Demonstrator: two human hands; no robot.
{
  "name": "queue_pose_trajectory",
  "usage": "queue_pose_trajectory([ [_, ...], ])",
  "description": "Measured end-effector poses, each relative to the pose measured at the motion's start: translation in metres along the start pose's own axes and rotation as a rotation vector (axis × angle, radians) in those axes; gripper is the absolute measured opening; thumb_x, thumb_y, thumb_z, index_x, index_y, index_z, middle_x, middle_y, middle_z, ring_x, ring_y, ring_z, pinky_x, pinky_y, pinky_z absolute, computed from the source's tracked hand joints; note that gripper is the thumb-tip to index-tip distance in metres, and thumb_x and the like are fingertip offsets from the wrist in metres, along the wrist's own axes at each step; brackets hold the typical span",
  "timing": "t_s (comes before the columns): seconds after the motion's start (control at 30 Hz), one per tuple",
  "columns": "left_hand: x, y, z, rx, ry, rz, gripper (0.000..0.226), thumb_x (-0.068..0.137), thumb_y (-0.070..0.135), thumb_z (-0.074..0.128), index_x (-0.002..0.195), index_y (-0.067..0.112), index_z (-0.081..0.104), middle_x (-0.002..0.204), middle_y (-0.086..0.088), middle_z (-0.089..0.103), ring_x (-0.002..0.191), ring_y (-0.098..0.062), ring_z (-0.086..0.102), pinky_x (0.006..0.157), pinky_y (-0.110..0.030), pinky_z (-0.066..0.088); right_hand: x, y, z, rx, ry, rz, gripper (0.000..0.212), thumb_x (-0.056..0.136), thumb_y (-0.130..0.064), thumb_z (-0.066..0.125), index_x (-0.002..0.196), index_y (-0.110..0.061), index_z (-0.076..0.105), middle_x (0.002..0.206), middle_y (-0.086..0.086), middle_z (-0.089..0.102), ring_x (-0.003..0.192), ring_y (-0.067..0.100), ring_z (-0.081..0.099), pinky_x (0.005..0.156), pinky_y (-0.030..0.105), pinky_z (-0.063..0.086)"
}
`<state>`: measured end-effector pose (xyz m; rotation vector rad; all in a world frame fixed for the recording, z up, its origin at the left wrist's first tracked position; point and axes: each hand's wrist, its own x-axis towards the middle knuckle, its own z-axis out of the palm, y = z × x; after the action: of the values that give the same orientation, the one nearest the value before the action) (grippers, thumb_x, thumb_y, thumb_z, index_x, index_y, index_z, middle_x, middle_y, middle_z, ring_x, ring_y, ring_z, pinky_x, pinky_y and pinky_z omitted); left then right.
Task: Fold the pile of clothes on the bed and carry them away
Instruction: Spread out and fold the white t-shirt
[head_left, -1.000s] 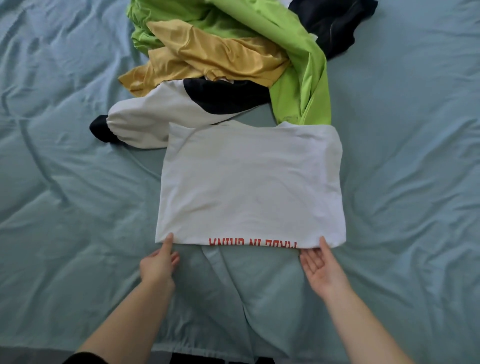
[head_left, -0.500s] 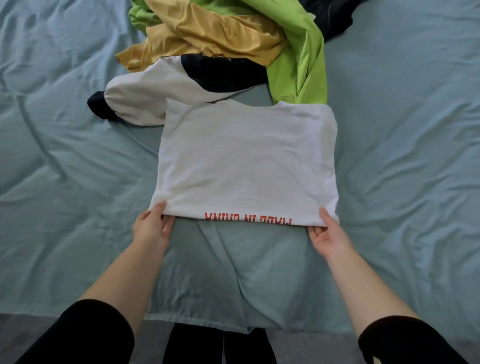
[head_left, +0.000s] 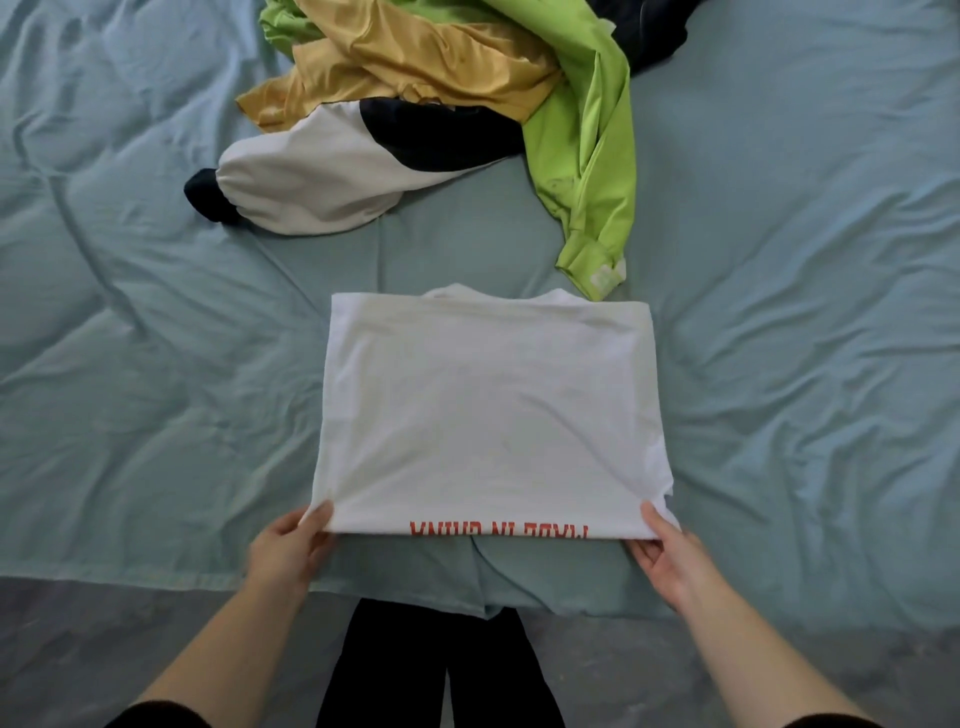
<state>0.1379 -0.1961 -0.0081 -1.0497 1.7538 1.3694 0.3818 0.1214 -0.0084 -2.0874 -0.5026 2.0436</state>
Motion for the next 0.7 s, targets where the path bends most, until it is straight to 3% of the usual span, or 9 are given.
queue_pose_trajectory([
  [0.13,-0.001,-0.004,0.01,0.45,0.157,0.19,0.027,0.085,0.007,0.07,0.109,-0.003,0.061,0.099,-0.019,0.065,0.084,-0.028,0.062,0.072,-0.031,0.054,0.006,0.002,-0.007,-0.024,0.092,-0.035,0.006,0.091,-0.008,0.062,0.096,-0.009,0.059,0.071,0.0,0.074,0.08,0.016,0.066,0.062,0.025,0.06],
  [0.2,-0.005,0.006,0.022,0.769,0.284,0.334,0.037,0.08,0.012,0.072,0.112,0.002,0.057,0.112,-0.022,0.061,0.105,-0.038,0.057,0.089,-0.044,0.045,0.003,0.004,-0.01,-0.048,0.202,-0.12,0.01,0.089,-0.008,0.065,0.096,-0.006,0.058,0.077,0.008,0.07,0.069,0.012,0.066,0.065,0.022,0.059],
  [0.27,-0.015,0.009,0.038,0.983,0.374,0.468,0.059,0.076,0.018,0.069,0.13,0.011,0.045,0.135,-0.021,0.044,0.127,-0.038,0.039,0.104,-0.049,0.031,-0.003,0.005,-0.01,-0.295,0.469,-0.371,0.013,0.085,-0.003,0.067,0.094,-0.003,0.059,0.089,0.02,0.065,0.066,0.016,0.068,0.061,0.026,0.053],
  [0.33,-0.025,0.002,0.062,1.151,0.251,0.634,0.084,0.078,0.028,0.063,0.148,0.025,0.017,0.156,-0.008,0.014,0.143,-0.027,0.012,0.115,-0.047,0.009,-0.009,0.011,0.007,-0.657,0.654,-0.731,0.024,0.078,0.002,0.067,0.101,0.003,0.06,0.1,0.026,0.063,0.091,0.035,0.063,0.077,0.036,0.042],
  [0.37,-0.029,-0.007,0.079,1.253,0.126,0.742,0.092,0.081,0.036,0.06,0.151,0.031,0.0,0.16,-0.001,-0.001,0.147,-0.022,-0.001,0.116,-0.045,-0.003,-0.013,0.018,0.024,-0.784,0.62,-0.895,0.031,0.077,0.001,0.067,0.107,0.003,0.06,0.106,0.025,0.062,0.1,0.039,0.058,0.083,0.037,0.039],
  [0.43,-0.033,-0.029,0.109,1.459,-0.101,0.925,0.098,0.085,0.059,0.048,0.146,0.04,-0.026,0.157,0.004,-0.029,0.144,-0.019,-0.028,0.11,-0.045,-0.025,-0.014,0.042,0.064,-1.101,0.323,-1.113,0.049,0.081,-0.013,0.068,0.128,-0.006,0.051,0.131,0.017,0.055,0.122,0.034,0.049,0.097,0.04,0.036],
  [0.5,-0.026,-0.043,0.121,1.639,-0.229,0.982,0.102,0.08,0.076,0.039,0.14,0.042,-0.035,0.148,0.005,-0.045,0.136,-0.022,-0.042,0.106,-0.052,-0.031,-0.003,0.067,0.081,-1.588,0.002,-1.164,0.072,0.091,-0.045,0.05,0.151,-0.023,0.017,0.161,0.003,0.013,0.147,0.019,0.013,0.116,0.039,0.01],
  [0.57,-0.013,-0.049,0.109,1.775,-0.239,0.961,0.112,0.069,0.088,0.037,0.138,0.041,-0.038,0.144,0.004,-0.051,0.133,-0.024,-0.046,0.106,-0.059,-0.028,0.013,0.073,0.06,-1.89,-0.096,-1.158,0.08,0.088,-0.07,0.024,0.151,-0.035,-0.012,0.159,-0.005,-0.02,0.146,0.014,-0.017,0.116,0.042,-0.014],
  [0.7,-0.009,-0.039,0.084,1.907,-0.303,0.929,0.126,0.054,0.096,0.035,0.137,0.04,-0.041,0.143,0.003,-0.051,0.132,-0.025,-0.047,0.102,-0.063,-0.03,0.015,0.055,-0.002,-1.96,-0.067,-1.192,0.087,0.081,-0.075,0.03,0.152,-0.027,0.014,0.161,0.005,0.008,0.147,0.017,0.002,0.117,0.047,0.004],
])
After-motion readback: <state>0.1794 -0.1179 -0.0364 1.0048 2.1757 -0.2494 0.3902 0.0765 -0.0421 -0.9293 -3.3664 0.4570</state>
